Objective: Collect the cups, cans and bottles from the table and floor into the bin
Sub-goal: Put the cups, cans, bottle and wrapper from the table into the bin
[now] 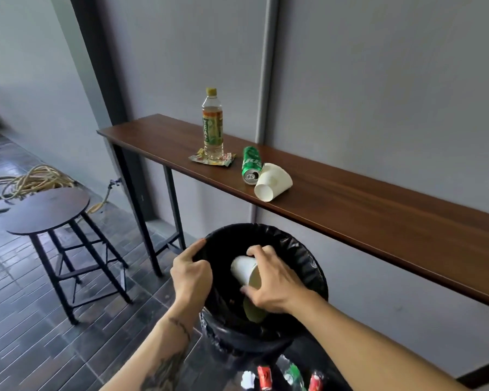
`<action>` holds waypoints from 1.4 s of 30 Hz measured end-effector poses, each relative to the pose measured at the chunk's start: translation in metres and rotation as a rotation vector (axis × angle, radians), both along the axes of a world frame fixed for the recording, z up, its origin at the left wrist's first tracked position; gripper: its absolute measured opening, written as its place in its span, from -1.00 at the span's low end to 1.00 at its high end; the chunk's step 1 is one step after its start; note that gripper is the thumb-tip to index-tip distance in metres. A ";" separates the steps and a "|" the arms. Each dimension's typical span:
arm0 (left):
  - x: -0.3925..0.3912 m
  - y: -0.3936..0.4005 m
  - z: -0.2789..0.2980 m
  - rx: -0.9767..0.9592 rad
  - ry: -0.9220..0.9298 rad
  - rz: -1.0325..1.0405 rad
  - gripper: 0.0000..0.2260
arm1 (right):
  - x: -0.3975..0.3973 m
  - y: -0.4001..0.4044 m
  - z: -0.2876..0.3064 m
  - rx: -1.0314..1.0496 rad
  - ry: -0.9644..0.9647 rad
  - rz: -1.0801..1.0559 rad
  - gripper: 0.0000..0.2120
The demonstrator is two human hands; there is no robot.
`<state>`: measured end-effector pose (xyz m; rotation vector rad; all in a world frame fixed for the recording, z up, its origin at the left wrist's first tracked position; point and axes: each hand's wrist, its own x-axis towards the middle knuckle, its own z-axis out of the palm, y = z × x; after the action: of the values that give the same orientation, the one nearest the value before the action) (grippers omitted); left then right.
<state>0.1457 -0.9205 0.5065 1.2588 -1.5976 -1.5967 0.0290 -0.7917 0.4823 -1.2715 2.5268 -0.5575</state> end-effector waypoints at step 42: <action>-0.051 -0.083 0.001 0.052 -0.024 0.074 -0.37 | -0.064 -0.087 0.022 -0.208 0.282 0.186 -0.22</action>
<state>0.0943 -1.0035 0.5078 1.3530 -1.5145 -1.5920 -0.0353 -0.8786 0.5040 -1.7513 2.5820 -0.6524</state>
